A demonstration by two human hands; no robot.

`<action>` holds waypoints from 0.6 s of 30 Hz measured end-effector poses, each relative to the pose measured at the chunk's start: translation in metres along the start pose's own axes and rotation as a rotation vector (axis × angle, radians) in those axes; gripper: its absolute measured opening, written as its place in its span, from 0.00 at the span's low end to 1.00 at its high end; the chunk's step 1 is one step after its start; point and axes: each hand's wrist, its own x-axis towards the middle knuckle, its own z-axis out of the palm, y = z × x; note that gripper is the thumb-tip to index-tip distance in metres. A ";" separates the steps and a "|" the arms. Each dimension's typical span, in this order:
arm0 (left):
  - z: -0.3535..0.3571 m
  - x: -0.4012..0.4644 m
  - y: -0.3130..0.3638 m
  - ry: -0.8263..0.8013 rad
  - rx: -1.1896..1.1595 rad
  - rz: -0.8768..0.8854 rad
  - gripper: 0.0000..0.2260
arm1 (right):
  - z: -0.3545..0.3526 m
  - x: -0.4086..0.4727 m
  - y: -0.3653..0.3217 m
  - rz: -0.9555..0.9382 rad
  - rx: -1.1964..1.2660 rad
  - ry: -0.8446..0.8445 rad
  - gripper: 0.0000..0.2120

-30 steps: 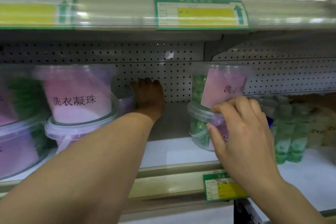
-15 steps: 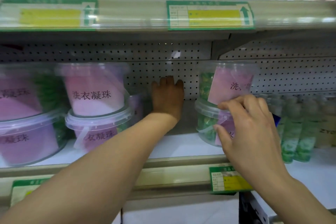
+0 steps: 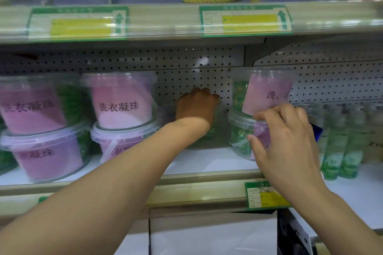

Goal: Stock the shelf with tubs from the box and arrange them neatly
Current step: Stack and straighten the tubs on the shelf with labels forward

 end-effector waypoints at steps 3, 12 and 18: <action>0.001 0.000 -0.008 0.013 0.048 -0.034 0.18 | -0.001 0.000 0.001 0.001 -0.005 -0.005 0.14; 0.005 0.009 0.000 -0.029 -0.049 -0.031 0.17 | -0.001 0.002 0.000 0.017 -0.016 -0.011 0.13; 0.007 0.002 -0.013 -0.037 -0.075 -0.092 0.21 | -0.002 0.003 0.000 0.008 -0.017 -0.007 0.13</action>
